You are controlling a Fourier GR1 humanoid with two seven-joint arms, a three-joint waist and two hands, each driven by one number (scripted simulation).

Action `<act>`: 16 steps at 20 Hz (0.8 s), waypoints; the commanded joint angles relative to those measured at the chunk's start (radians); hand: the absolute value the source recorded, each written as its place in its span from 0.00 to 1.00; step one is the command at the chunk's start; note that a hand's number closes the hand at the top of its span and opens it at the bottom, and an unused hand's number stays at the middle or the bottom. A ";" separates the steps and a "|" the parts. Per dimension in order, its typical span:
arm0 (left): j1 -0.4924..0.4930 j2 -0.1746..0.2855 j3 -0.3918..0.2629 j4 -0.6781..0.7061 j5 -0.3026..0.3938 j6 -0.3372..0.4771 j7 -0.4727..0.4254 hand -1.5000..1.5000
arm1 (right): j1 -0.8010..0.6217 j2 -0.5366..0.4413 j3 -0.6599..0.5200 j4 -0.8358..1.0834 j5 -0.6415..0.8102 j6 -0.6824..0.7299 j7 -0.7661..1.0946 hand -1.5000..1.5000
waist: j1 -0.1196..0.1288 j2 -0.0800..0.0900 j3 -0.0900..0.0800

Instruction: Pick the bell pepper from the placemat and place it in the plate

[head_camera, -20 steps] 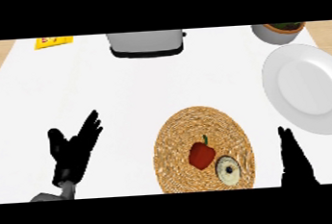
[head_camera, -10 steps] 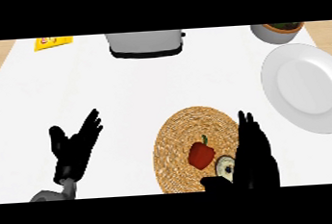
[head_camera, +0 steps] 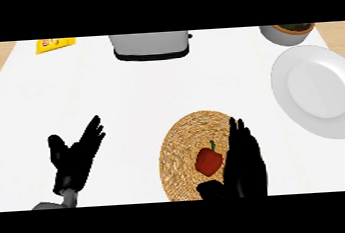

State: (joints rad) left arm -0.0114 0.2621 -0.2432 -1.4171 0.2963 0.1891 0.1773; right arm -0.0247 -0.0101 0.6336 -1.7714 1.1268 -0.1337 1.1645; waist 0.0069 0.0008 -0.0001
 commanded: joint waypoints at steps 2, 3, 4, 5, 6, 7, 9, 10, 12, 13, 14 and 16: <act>0.034 -0.034 -0.033 -0.052 -0.031 0.031 0.013 0.50 | -0.091 0.010 0.026 0.186 0.006 -0.131 0.191 0.00 | 0.009 0.000 0.000; -0.021 -0.011 0.019 0.069 -0.014 -0.022 -0.036 0.50 | -0.104 0.010 0.068 0.107 0.013 -0.066 0.275 0.00 | -0.002 0.001 -0.001; 0.027 0.008 0.015 0.005 -0.009 -0.022 -0.022 0.50 | -0.066 0.010 -0.016 0.155 -0.011 -0.075 0.189 0.00 | 0.002 0.000 0.000; -0.024 -0.026 0.014 0.019 -0.013 0.008 0.014 0.50 | -0.088 0.010 0.000 0.107 0.002 -0.021 0.230 0.00 | -0.005 0.000 0.000; 0.020 -0.014 -0.012 -0.014 -0.043 0.005 -0.013 0.50 | -0.042 0.010 0.006 0.099 0.029 -0.035 0.214 0.00 | -0.005 -0.002 0.000; 0.036 -0.010 0.006 -0.007 -0.012 -0.019 -0.009 0.50 | -0.084 0.009 -0.005 0.177 0.017 -0.072 0.223 0.00 | 0.002 0.000 0.000; -0.032 -0.047 -0.009 -0.001 -0.045 0.031 0.028 0.50 | -0.074 0.009 -0.001 0.198 0.001 -0.092 0.210 0.00 | -0.004 0.000 0.000; 0.033 -0.009 0.019 -0.003 -0.023 -0.016 -0.024 0.50 | -0.113 0.009 -0.033 0.234 -0.015 -0.090 0.202 0.00 | 0.004 0.000 0.000; -0.024 -0.023 0.019 0.051 -0.037 -0.017 -0.004 0.50 | -0.083 0.009 0.041 0.227 -0.017 -0.123 0.227 0.00 | -0.004 0.000 0.000; -0.037 -0.051 0.018 0.064 -0.041 0.005 -0.006 0.50 | -0.048 0.009 0.022 0.255 -0.022 -0.154 0.175 0.00 | -0.007 0.000 0.000; -0.009 -0.028 0.016 -0.006 -0.039 0.005 0.020 0.50 | -0.130 0.009 0.054 0.262 -0.057 -0.117 0.267 0.00 | 0.005 0.000 0.000; 0.010 -0.025 0.021 0.006 -0.035 -0.025 -0.005 0.50 | -0.120 0.009 -0.015 0.255 -0.074 -0.093 0.191 0.00 | -0.001 -0.001 0.000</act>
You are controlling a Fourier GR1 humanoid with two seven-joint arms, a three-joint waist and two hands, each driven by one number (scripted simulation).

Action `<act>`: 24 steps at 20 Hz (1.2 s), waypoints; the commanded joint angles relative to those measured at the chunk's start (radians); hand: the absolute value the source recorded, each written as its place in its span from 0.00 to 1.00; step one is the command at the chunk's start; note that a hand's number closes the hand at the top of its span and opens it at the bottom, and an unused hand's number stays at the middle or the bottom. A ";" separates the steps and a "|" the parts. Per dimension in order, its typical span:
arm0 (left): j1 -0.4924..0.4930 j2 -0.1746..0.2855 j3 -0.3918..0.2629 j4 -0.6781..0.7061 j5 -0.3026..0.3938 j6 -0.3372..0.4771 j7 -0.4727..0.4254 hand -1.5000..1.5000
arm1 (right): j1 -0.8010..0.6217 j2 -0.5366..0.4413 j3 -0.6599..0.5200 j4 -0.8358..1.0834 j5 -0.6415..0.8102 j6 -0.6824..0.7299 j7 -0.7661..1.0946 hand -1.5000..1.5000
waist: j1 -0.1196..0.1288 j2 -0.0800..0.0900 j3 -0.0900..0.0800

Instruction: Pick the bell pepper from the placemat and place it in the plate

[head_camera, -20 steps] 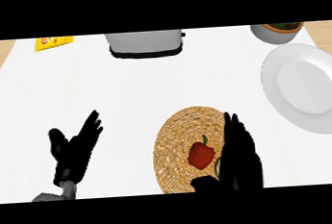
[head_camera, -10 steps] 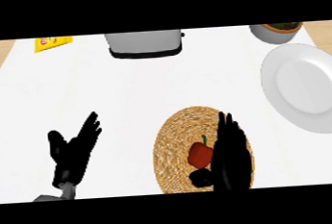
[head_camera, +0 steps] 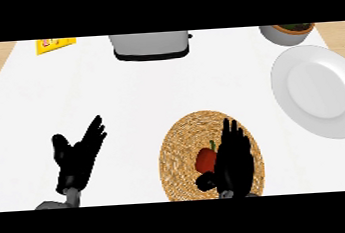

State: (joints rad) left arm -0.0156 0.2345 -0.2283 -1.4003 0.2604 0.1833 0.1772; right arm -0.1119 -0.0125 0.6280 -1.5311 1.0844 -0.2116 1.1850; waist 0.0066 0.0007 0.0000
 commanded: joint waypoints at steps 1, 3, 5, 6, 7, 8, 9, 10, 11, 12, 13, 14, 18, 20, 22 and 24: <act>0.020 -0.013 -0.002 -0.011 -0.007 -0.002 0.002 0.50 | -0.017 0.012 0.000 0.058 -0.033 -0.059 0.154 0.00 | 0.000 0.000 0.000; -0.007 -0.001 0.013 -0.011 -0.008 -0.013 0.012 0.50 | -0.074 0.012 -0.046 0.100 -0.079 -0.047 0.123 0.00 | 0.000 0.001 0.000; 0.012 -0.009 0.006 -0.062 -0.016 0.009 0.030 0.50 | -0.055 0.012 -0.009 0.091 -0.098 0.054 0.132 1.00 | 0.001 -0.001 0.000; -0.001 -0.035 0.015 0.032 -0.032 0.010 -0.026 0.50 | -0.057 0.012 0.004 0.096 -0.112 0.056 0.111 1.00 | -0.003 0.000 0.000; 0.046 -0.027 -0.018 -0.085 -0.029 0.013 0.041 0.50 | -0.070 0.012 0.011 0.160 -0.084 0.028 0.099 1.00 | 0.003 -0.001 0.000; 0.107 -0.009 -0.012 -0.100 -0.014 -0.014 0.028 0.50 | -0.015 0.012 -0.002 0.182 -0.048 -0.010 0.029 1.00 | 0.002 -0.002 0.000; 0.071 -0.007 0.020 -0.051 -0.010 -0.029 0.021 0.50 | -0.084 0.012 0.044 0.113 -0.056 0.030 0.141 1.00 | -0.001 -0.001 0.000; 0.045 -0.041 0.006 -0.028 -0.038 -0.004 -0.005 0.50 | -0.078 0.012 -0.013 0.188 -0.047 0.000 0.053 1.00 | -0.003 0.000 0.000; 0.027 -0.014 0.037 0.004 -0.025 -0.031 -0.021 0.50 | -0.100 0.012 0.010 0.207 -0.057 0.003 0.093 1.00 | -0.002 0.000 0.000; 0.031 -0.038 0.024 0.008 -0.034 -0.027 -0.029 0.50 | -0.107 0.012 0.004 0.172 -0.054 0.018 0.099 1.00 | -0.003 -0.001 0.000; -0.006 -0.021 0.038 -0.003 -0.033 -0.026 0.011 0.50 | -0.107 0.012 0.038 0.187 -0.033 0.001 0.126 1.00 | -0.003 -0.001 0.000; 0.000 -0.035 0.034 0.026 -0.053 -0.012 -0.017 0.50 | -0.126 0.012 0.067 0.155 -0.035 0.009 0.172 1.00 | -0.003 -0.001 0.000; 0.070 -0.042 0.009 -0.058 -0.052 -0.017 0.015 0.50 | -0.054 0.012 0.035 0.137 0.123 -0.027 0.094 1.00 | -0.005 -0.003 0.000; 0.054 -0.023 0.036 -0.033 -0.041 -0.034 0.006 0.50 | 0.035 -0.091 0.092 0.067 0.085 -0.099 -0.208 1.00 | -0.009 -0.003 0.000; 0.013 -0.026 0.051 -0.019 -0.032 -0.023 0.023 0.50 | 0.106 -0.173 0.220 -0.006 0.061 -0.123 -0.397 1.00 | -0.022 -0.007 0.001; 0.027 -0.059 0.025 0.004 -0.040 -0.019 0.002 0.50 | 0.089 -0.212 0.322 -0.071 0.066 -0.144 -0.531 1.00 | -0.016 -0.009 0.002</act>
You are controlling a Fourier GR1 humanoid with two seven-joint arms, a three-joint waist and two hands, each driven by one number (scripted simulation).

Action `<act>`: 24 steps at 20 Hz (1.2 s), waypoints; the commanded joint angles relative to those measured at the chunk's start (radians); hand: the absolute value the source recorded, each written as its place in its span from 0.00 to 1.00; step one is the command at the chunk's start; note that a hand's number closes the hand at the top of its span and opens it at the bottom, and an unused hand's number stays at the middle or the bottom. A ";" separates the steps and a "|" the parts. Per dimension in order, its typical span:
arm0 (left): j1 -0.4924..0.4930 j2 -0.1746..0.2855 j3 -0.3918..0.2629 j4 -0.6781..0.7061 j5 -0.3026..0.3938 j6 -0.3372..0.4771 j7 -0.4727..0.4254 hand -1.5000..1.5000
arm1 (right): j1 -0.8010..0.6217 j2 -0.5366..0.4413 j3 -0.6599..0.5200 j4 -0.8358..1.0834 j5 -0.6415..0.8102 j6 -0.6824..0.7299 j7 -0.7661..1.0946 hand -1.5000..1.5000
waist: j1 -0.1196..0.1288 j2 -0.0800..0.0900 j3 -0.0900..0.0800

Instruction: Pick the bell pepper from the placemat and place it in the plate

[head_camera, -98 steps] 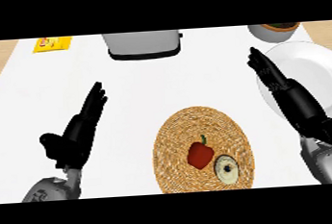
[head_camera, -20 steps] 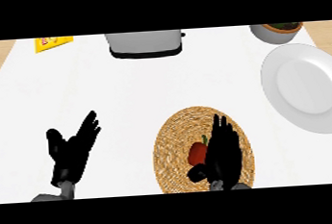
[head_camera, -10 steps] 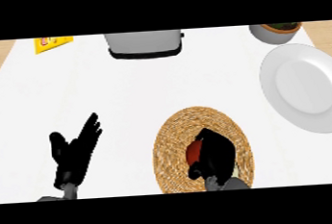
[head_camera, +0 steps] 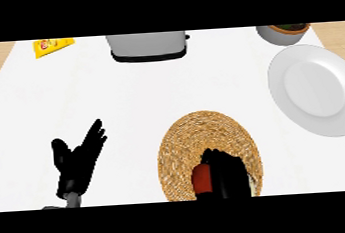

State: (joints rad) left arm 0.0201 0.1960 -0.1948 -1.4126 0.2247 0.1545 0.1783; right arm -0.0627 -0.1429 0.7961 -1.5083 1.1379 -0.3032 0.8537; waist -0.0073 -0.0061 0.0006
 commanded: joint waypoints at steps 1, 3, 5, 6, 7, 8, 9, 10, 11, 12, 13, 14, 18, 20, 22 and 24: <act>-0.005 -0.005 0.003 0.007 -0.003 0.010 0.011 0.50 | 0.063 -0.112 0.168 -0.120 0.034 -0.147 -0.246 1.00 | -0.005 -0.004 0.003; 0.015 0.009 0.004 -0.009 0.001 -0.005 0.003 0.50 | 0.093 -0.181 0.184 -0.236 0.070 -0.257 -0.297 1.00 | -0.015 -0.011 0.002; -0.008 -0.007 0.016 0.016 0.002 0.012 0.002 0.50 | 0.145 -0.273 0.161 -0.298 0.083 -0.395 -0.347 1.00 | -0.028 -0.004 0.002; 0.047 -0.001 -0.002 -0.017 -0.012 0.009 -0.016 0.50 | 0.192 -0.275 0.167 -0.313 0.147 -0.447 -0.319 1.00 | -0.017 -0.005 0.001; 0.032 0.002 0.004 -0.021 -0.015 0.016 -0.008 0.50 | 0.255 -0.374 0.157 -0.372 0.096 -0.508 -0.357 1.00 | -0.022 -0.004 0.001; 0.016 0.014 0.027 -0.026 0.012 -0.004 0.009 0.50 | 0.274 -0.378 0.140 -0.382 0.083 -0.575 -0.363 1.00 | -0.017 -0.001 0.001; 0.009 0.002 0.011 -0.012 -0.004 0.002 0.005 0.50 | 0.292 -0.357 0.139 -0.392 0.069 -0.628 -0.360 1.00 | -0.015 0.001 0.001; -0.014 -0.002 0.028 0.034 0.017 -0.036 -0.035 0.50 | 0.310 -0.407 0.114 -0.372 0.016 -0.695 -0.386 1.00 | -0.012 0.005 0.001; -0.015 -0.005 0.009 -0.023 -0.001 0.005 0.041 0.50 | 0.308 -0.400 0.098 -0.419 0.015 -0.700 -0.375 1.00 | -0.008 0.003 0.001; 0.017 0.000 0.005 -0.023 -0.005 -0.006 0.008 0.50 | 0.326 -0.471 0.062 -0.473 -0.061 -0.742 -0.378 1.00 | -0.006 0.003 0.001; -0.016 0.009 0.014 -0.009 -0.005 -0.006 0.030 0.50 | 0.319 -0.497 0.058 -0.471 -0.138 -0.798 -0.402 1.00 | -0.004 0.006 0.002; -0.025 0.015 0.022 -0.006 -0.005 -0.007 0.041 0.50 | 0.320 -0.518 0.024 -0.523 -0.163 -0.778 -0.385 1.00 | -0.004 0.005 0.001; -0.025 0.002 0.006 -0.003 -0.007 -0.025 0.026 0.50 | 0.259 -0.589 -0.030 -0.463 -0.413 -0.918 -0.455 1.00 | 0.012 0.009 0.003; -0.043 -0.004 0.008 -0.011 -0.006 -0.016 0.043 0.50 | 0.225 -0.611 -0.043 -0.459 -0.522 -0.959 -0.496 1.00 | 0.017 0.010 0.005; -0.033 -0.024 0.014 0.046 -0.007 -0.025 -0.020 0.50 | 0.190 -0.628 -0.064 -0.437 -0.613 -0.989 -0.543 1.00 | 0.021 0.014 0.006; -0.034 0.005 0.026 0.032 -0.004 -0.042 -0.012 0.50 | 0.164 -0.692 -0.135 -0.388 -0.698 -0.989 -0.588 1.00 | 0.023 0.012 0.006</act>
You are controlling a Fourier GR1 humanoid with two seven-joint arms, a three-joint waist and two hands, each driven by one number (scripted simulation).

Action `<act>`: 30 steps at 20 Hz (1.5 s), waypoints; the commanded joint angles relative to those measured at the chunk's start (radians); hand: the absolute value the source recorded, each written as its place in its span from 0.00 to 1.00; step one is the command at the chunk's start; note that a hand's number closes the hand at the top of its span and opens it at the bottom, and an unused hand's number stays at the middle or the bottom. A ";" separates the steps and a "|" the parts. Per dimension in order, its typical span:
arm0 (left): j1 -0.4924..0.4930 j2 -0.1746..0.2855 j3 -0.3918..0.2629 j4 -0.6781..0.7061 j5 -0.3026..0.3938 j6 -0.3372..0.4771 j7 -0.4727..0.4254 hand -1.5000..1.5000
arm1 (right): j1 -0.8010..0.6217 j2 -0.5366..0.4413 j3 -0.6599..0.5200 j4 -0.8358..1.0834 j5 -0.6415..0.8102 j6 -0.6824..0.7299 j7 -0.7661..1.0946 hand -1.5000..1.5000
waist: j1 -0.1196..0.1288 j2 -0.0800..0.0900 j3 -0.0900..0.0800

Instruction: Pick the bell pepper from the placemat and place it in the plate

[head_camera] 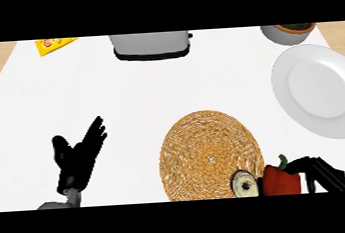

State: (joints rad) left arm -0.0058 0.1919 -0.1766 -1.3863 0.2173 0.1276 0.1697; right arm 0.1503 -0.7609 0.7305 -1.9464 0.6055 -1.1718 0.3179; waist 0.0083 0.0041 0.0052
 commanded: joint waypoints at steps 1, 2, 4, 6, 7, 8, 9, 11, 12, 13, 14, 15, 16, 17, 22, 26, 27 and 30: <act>-0.020 0.016 0.011 -0.013 0.006 -0.017 0.016 0.50 | -0.094 -0.038 -0.073 0.090 -0.219 -0.113 -0.074 1.00 | 0.014 0.001 0.002; -0.023 -0.039 -0.025 0.016 -0.022 0.017 -0.005 0.50 | -0.110 -0.061 -0.112 0.106 -0.248 -0.107 -0.093 1.00 | 0.009 0.003 0.002; 0.022 -0.012 -0.019 -0.037 -0.021 0.014 0.000 0.50 | -0.119 -0.058 -0.155 0.179 -0.304 -0.119 -0.150 1.00 | 0.018 0.001 0.004; 0.018 0.010 0.010 -0.024 0.016 -0.023 0.009 0.50 | -0.157 -0.047 -0.226 0.229 -0.377 -0.108 -0.171 1.00 | 0.019 0.002 0.004; -0.031 -0.035 -0.023 -0.006 -0.025 0.020 0.009 0.50 | -0.218 -0.033 -0.260 0.268 -0.420 -0.069 -0.171 1.00 | 0.021 0.007 0.004; -0.026 -0.007 -0.004 0.016 -0.009 -0.011 0.011 0.50 | -0.219 -0.024 -0.261 0.302 -0.451 -0.058 -0.225 1.00 | 0.020 0.008 0.005; -0.021 -0.037 -0.030 0.011 -0.025 0.009 0.007 0.50 | -0.268 -0.041 -0.298 0.317 -0.495 -0.007 -0.236 1.00 | 0.025 0.008 0.005; -0.034 0.010 0.017 0.002 0.016 -0.038 0.009 0.50 | -0.287 -0.045 -0.350 0.389 -0.551 0.034 -0.283 1.00 | 0.029 0.010 0.005; -0.004 -0.015 -0.024 -0.032 -0.009 -0.008 0.034 0.50 | -0.327 -0.015 -0.372 0.427 -0.582 0.055 -0.317 1.00 | 0.041 0.008 0.006; 0.003 -0.010 -0.014 -0.041 -0.002 -0.013 0.023 0.50 | -0.306 -0.010 -0.389 0.451 -0.608 0.067 -0.364 1.00 | 0.036 0.008 0.007; -0.012 -0.044 -0.020 0.027 -0.025 0.014 -0.015 0.50 | -0.307 -0.017 -0.403 0.449 -0.641 0.115 -0.413 1.00 | 0.017 0.011 0.006; -0.022 -0.018 -0.012 -0.016 -0.020 0.008 0.019 0.50 | -0.374 -0.014 -0.449 0.511 -0.679 0.160 -0.407 1.00 | 0.041 0.012 0.006; -0.032 0.000 -0.010 -0.025 -0.014 -0.010 0.037 0.50 | -0.366 -0.014 -0.469 0.533 -0.708 0.199 -0.457 1.00 | 0.035 0.012 0.007; 0.004 -0.022 -0.028 0.005 -0.023 -0.018 -0.016 0.50 | -0.373 -0.012 -0.513 0.553 -0.746 0.235 -0.514 1.00 | 0.025 0.010 0.005; -0.060 -0.034 -0.039 -0.010 -0.034 -0.001 0.038 0.50 | -0.449 -0.007 -0.599 0.862 -0.851 0.447 -0.571 1.00 | 0.052 0.023 0.003; -0.059 -0.030 -0.038 0.018 -0.033 -0.024 0.016 0.50 | -0.501 -0.051 -0.525 1.075 -0.786 0.614 -0.608 0.00 | 0.083 0.032 0.002; -0.052 -0.003 -0.008 0.003 -0.007 -0.044 0.019 0.50 | -0.515 -0.019 -0.517 1.111 -0.792 0.654 -0.645 0.00 | 0.087 0.028 0.002; -0.042 -0.017 -0.018 0.025 -0.016 -0.046 -0.009 0.50 | -0.555 0.012 -0.566 1.222 -0.829 0.749 -0.779 0.00 | 0.082 0.030 0.005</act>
State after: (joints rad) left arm -0.0597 0.1729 -0.1966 -1.3748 0.1977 0.0981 0.1817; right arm -0.3594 -0.7792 0.1886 -0.8707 -0.1966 -0.5440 -0.3437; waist 0.0830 0.0313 0.0086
